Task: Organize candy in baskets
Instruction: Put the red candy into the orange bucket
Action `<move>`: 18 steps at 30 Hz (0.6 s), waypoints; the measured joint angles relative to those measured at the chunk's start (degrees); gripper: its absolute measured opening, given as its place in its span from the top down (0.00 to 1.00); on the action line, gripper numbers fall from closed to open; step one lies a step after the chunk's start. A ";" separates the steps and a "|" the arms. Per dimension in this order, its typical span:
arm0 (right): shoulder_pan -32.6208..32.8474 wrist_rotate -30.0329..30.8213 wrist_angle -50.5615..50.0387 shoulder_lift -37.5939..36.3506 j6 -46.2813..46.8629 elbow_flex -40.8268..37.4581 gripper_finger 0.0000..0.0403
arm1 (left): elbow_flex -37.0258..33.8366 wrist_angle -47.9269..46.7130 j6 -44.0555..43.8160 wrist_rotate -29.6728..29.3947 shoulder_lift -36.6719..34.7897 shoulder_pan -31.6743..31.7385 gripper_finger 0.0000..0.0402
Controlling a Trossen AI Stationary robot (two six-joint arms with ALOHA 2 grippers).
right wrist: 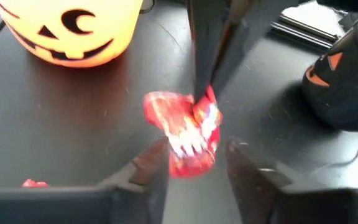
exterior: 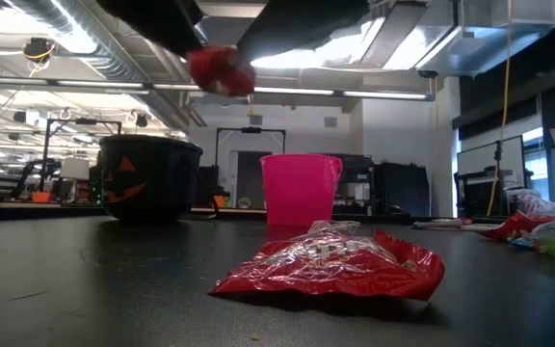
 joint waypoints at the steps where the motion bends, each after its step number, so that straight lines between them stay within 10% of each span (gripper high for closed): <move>1: 0.01 0.18 -0.14 -0.08 0.05 0.00 0.59 | 0.44 -0.81 -0.64 1.02 -0.39 0.00 1.00; 18: -0.10 3.24 -6.76 -1.88 4.62 -0.09 0.49 | 18.42 -29.34 -22.90 10.56 -3.86 -17.23 1.00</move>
